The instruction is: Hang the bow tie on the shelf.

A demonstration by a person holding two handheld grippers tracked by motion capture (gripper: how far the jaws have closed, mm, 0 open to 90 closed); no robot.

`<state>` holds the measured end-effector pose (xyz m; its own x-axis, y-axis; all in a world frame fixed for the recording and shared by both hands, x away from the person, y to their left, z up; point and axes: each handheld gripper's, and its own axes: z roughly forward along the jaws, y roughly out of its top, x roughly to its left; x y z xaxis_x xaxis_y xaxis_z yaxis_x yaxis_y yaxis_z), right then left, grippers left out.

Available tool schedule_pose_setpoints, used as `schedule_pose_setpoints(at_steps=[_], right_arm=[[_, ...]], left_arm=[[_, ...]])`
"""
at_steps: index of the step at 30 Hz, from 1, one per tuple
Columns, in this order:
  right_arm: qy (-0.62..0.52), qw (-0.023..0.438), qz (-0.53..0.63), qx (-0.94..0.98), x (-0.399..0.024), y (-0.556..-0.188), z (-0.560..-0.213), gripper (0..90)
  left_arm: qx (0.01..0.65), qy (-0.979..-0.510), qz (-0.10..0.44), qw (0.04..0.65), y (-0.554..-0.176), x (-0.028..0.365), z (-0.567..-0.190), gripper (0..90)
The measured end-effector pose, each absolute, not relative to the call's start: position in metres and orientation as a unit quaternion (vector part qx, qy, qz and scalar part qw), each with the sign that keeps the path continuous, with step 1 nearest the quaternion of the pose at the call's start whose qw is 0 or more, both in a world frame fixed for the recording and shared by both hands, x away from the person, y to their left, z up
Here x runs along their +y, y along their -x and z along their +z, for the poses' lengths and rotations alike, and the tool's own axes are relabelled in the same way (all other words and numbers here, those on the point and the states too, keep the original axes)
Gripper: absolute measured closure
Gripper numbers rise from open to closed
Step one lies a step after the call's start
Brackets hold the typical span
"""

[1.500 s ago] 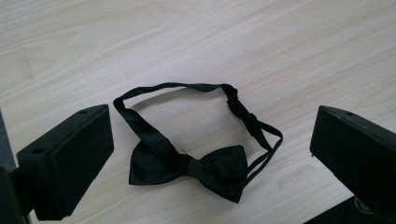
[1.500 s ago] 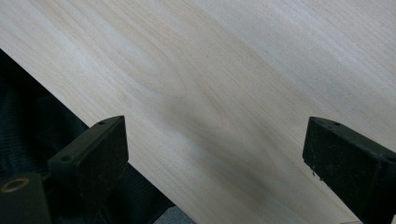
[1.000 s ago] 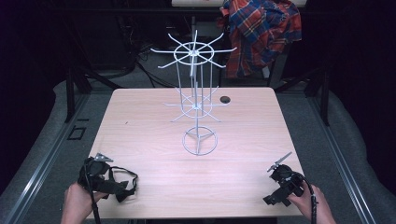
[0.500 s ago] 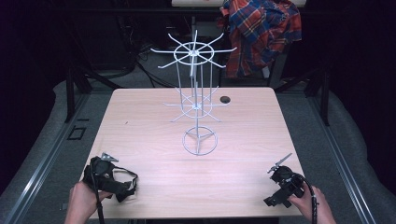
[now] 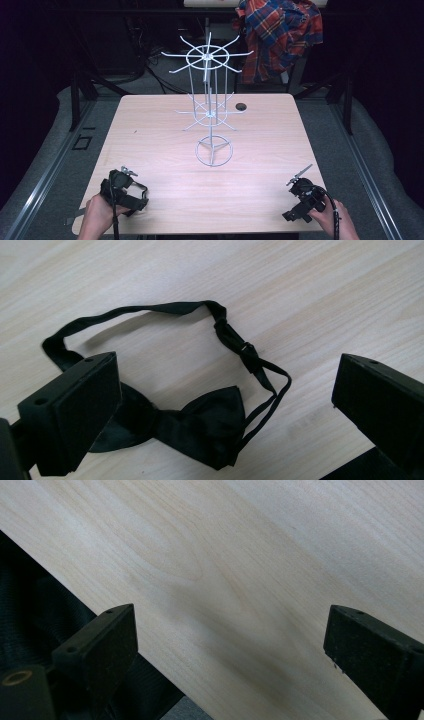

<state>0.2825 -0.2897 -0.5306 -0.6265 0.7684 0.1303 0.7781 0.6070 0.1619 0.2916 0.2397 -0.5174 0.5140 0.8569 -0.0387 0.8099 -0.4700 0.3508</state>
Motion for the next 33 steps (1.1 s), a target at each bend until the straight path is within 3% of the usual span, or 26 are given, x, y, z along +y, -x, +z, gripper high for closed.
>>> schedule_pose_setpoints(at_steps=[10,16,22,29,33], right_arm=[[0.44,0.022,-0.108,-0.891,-0.289,-0.281,-0.532,6.8],[0.438,0.022,-0.105,-0.893,-0.289,-0.282,-0.532,6.8],[0.439,0.022,-0.104,-0.892,-0.289,-0.281,-0.532,6.9],[0.434,0.027,-0.102,-0.895,-0.289,-0.282,-0.532,6.9],[0.435,0.027,-0.101,-0.894,-0.289,-0.282,-0.532,7.0]], left_arm=[[0.48,-0.866,0.039,0.137,-0.295,0.232,-0.529,2.1],[0.476,-0.869,0.023,0.131,-0.295,0.232,-0.533,31.3],[0.475,-0.87,0.026,0.13,-0.295,0.233,-0.533,52.1],[0.475,-0.871,0.02,0.123,-0.295,0.234,-0.535,68.2],[0.475,-0.873,0.019,0.111,-0.296,0.234,-0.537,69.9]])
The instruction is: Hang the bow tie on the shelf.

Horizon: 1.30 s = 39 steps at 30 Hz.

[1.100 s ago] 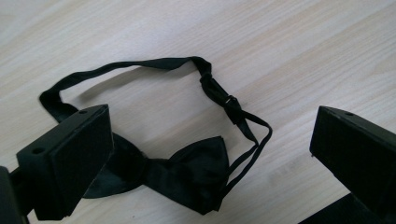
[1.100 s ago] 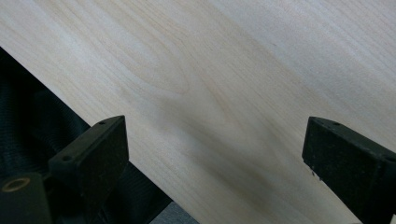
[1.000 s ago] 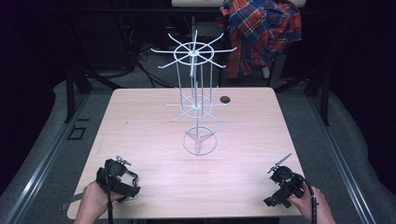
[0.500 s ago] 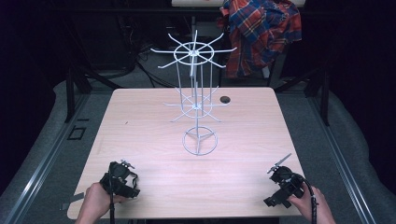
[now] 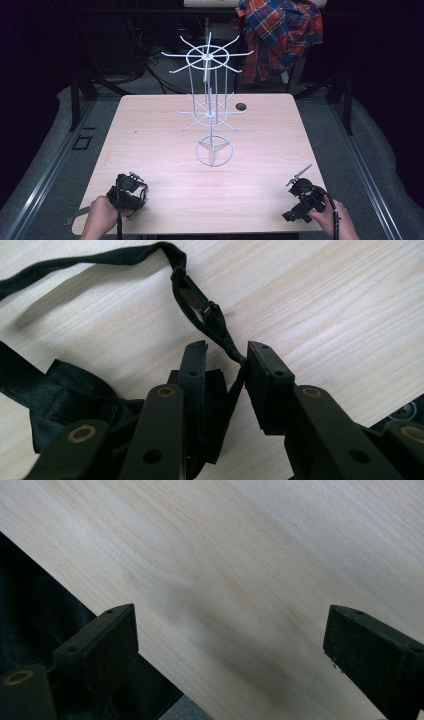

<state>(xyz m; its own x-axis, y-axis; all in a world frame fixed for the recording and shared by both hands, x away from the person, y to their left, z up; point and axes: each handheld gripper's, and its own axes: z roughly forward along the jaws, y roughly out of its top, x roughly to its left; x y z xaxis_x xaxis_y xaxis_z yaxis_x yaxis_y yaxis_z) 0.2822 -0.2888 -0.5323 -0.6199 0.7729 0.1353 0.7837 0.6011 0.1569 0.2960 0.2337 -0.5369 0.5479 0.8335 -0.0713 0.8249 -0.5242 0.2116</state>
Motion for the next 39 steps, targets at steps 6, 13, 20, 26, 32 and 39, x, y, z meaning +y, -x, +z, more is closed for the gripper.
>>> schedule_pose_setpoints(at_steps=[6,13,20,26,32,39], right_arm=[[0.433,0.025,-0.095,-0.896,-0.289,-0.282,-0.532,7.0],[0.429,0.025,-0.091,-0.898,-0.289,-0.283,-0.532,7.0],[0.434,0.026,-0.099,-0.895,-0.289,-0.282,-0.533,7.0],[0.434,0.027,-0.1,-0.895,-0.289,-0.282,-0.533,7.0],[0.434,0.026,-0.099,-0.895,-0.289,-0.282,-0.532,7.0],[0.436,0.019,-0.099,-0.894,-0.289,-0.282,-0.532,6.9]], left_arm=[[0.473,-0.875,0.016,0.1,-0.297,0.235,-0.54,74.9],[0.473,-0.874,0.026,0.106,-0.296,0.236,-0.537,87.5],[0.482,-0.865,0.035,0.131,-0.296,0.243,-0.53,88.0],[0.492,-0.857,0.044,0.151,-0.294,0.249,-0.525,88.1],[0.499,-0.849,0.05,0.168,-0.293,0.256,-0.518,88.2],[0.51,-0.836,0.067,0.189,-0.291,0.264,-0.51,88.3]])
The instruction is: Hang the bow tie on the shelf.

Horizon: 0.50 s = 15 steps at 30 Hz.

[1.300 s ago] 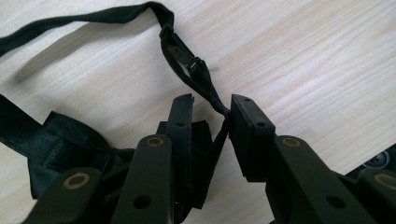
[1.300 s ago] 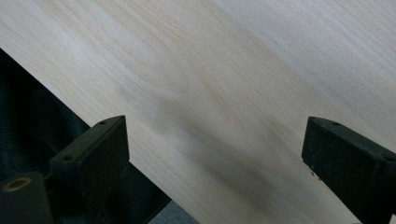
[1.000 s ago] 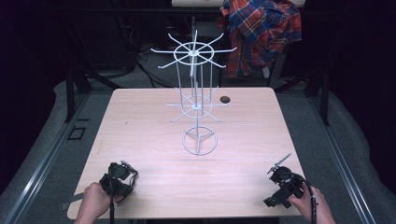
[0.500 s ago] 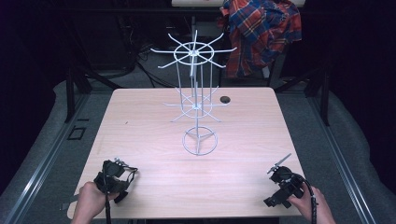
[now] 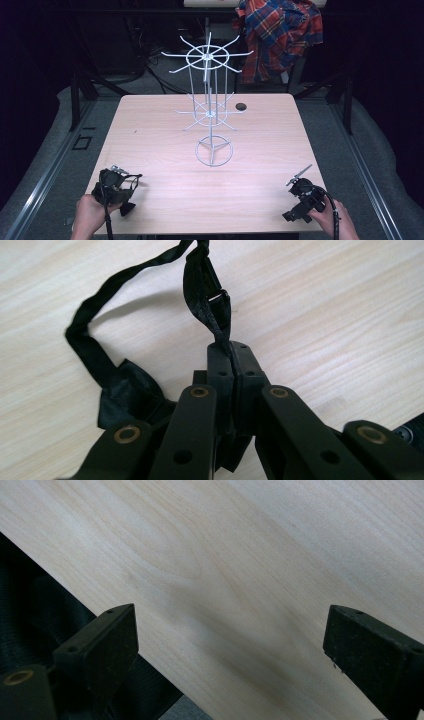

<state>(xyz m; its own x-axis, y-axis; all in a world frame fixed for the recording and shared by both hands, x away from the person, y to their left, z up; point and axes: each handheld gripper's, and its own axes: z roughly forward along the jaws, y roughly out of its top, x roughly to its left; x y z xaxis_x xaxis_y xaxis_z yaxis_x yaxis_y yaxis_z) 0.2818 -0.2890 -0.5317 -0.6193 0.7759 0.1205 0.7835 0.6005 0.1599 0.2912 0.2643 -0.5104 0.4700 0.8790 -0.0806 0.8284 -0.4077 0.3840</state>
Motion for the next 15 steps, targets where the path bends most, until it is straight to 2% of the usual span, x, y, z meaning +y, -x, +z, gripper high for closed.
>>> schedule_pose_setpoints(at_steps=[4,5,15], right_arm=[[0.419,0.027,-0.082,-0.904,-0.29,-0.285,-0.529,6.9],[0.453,0.018,-0.124,-0.883,-0.288,-0.279,-0.536,7.0],[0.432,0.024,-0.098,-0.896,-0.29,-0.283,-0.532,7.0]], left_arm=[[0.517,-0.828,0.075,0.203,-0.29,0.267,-0.505,88.5],[0.518,-0.826,0.079,0.206,-0.29,0.267,-0.504,88.5],[0.523,-0.811,0.114,0.236,-0.285,0.273,-0.489,88.6]])
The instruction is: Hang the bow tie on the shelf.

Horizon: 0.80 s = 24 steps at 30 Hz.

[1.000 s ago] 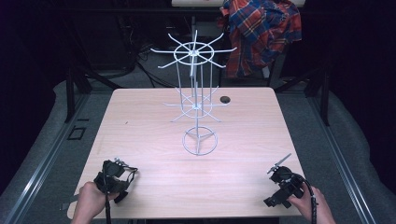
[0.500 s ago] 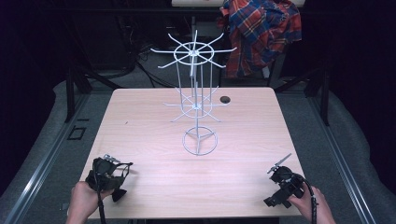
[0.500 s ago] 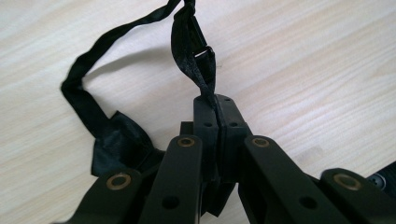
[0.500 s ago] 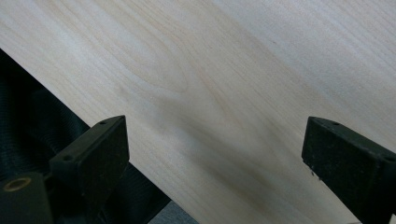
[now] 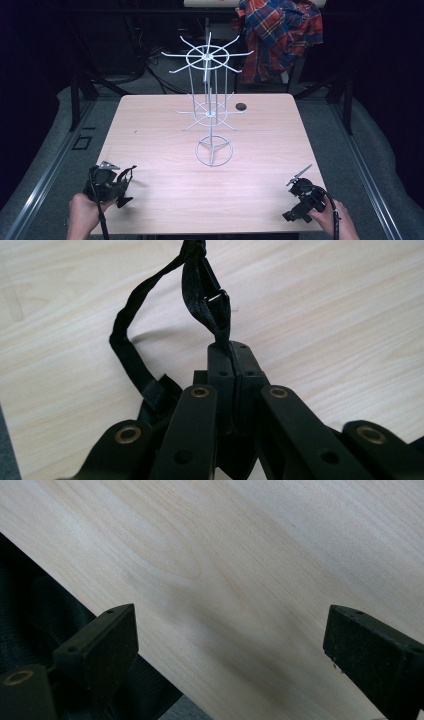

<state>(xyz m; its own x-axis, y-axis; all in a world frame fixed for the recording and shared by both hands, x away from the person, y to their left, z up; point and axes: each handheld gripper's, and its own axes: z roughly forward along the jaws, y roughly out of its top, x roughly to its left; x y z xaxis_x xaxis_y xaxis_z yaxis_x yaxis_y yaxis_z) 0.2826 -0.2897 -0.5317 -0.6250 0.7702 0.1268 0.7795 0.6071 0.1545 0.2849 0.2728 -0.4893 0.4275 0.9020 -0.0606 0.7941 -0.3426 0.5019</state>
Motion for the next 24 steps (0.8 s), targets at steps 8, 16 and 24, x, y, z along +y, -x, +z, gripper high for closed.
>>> schedule_pose_setpoints(at_steps=[8,16,24], right_arm=[[0.434,0.022,-0.1,-0.895,-0.289,-0.282,-0.532,6.9],[0.435,0.021,-0.1,-0.895,-0.29,-0.283,-0.532,6.9],[0.431,0.02,-0.096,-0.897,-0.29,-0.283,-0.532,6.9]], left_arm=[[0.519,-0.805,0.13,0.257,-0.281,0.271,-0.481,88.7],[0.514,-0.796,0.153,0.281,-0.278,0.268,-0.473,88.7],[0.508,-0.796,0.158,0.29,-0.277,0.265,-0.47,88.7]])
